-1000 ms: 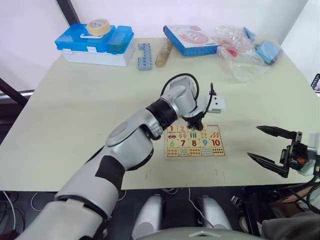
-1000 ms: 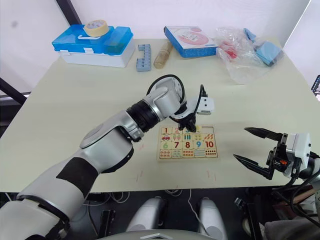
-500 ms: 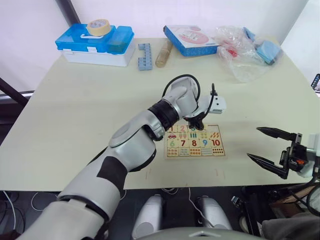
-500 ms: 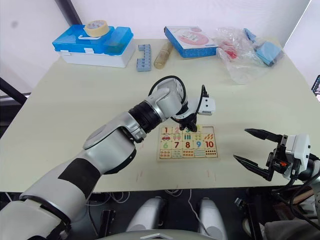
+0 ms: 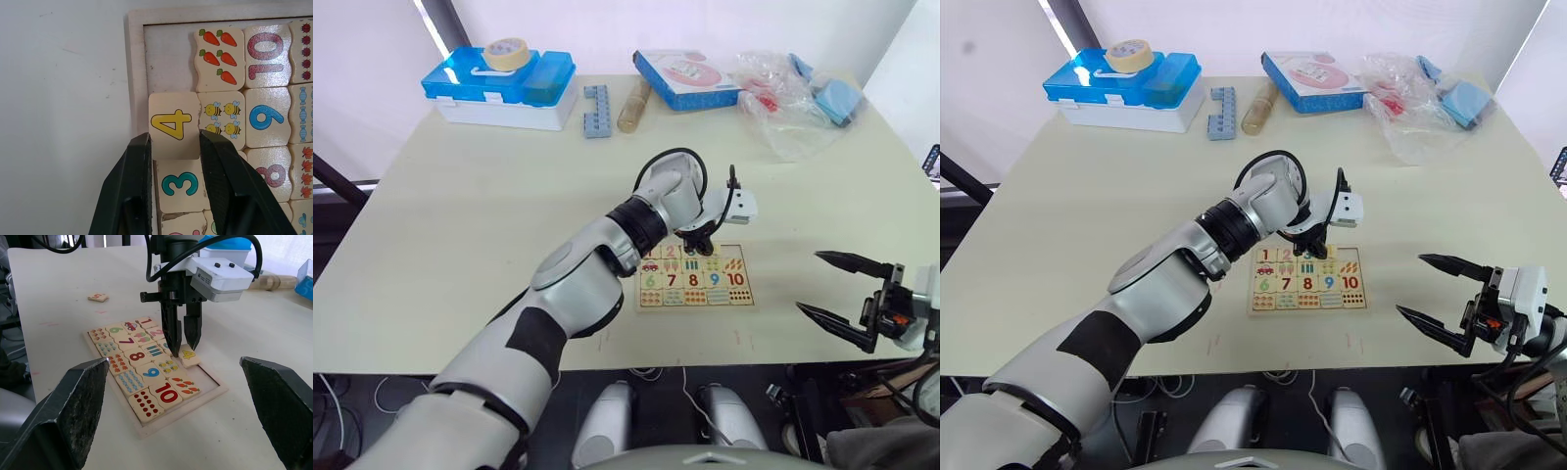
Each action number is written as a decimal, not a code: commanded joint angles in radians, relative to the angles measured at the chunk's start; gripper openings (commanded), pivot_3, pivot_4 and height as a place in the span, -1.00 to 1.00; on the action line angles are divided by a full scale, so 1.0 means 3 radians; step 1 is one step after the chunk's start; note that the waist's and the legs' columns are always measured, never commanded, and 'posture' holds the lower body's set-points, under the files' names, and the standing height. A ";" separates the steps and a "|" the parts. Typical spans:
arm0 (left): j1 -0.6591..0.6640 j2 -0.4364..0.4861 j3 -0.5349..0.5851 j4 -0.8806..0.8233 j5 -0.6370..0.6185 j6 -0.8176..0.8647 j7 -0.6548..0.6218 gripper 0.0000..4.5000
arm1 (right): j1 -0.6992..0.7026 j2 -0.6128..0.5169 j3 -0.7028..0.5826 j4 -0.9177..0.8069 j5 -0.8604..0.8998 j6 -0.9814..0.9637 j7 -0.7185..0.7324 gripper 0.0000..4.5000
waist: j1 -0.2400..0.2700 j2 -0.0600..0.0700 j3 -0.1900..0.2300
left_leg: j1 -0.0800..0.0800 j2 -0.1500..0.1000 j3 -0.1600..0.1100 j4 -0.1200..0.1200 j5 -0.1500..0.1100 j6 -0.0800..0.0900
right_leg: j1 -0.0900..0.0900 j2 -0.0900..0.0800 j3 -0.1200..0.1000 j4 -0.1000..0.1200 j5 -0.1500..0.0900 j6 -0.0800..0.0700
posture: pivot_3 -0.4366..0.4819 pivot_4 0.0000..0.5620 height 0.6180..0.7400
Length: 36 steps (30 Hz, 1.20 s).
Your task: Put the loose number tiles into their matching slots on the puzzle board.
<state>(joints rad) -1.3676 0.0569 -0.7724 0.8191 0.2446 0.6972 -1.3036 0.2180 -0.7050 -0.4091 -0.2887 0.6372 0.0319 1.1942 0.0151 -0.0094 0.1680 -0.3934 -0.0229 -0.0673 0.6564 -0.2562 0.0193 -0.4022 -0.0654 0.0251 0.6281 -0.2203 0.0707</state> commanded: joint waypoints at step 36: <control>-0.0052 -0.0042 0.0221 -0.0054 0.0073 -0.0034 -0.0062 0.98 | 0.0036 0.0057 -0.0034 -0.0131 0.0018 -0.0056 -0.0044 1.00 | -0.0002 0.0000 0.0000 | -0.0006 -0.0001 0.0000 0.0041 -0.0001 0.0001 | 0.0000 0.0000 0.0001 0.0028 0.0000 0.0002 | -0.05 -0.47 1.00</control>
<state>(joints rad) -1.3524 0.0422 -0.7440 0.8331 0.2723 0.6911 -1.3141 0.2230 -0.6896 -0.4087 -0.2960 0.6362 0.0315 1.1878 0.0144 -0.0095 0.1680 -0.3951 -0.0233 -0.0674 0.6686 -0.2564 0.0196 -0.4020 -0.0653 0.0254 0.6366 -0.2202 0.0712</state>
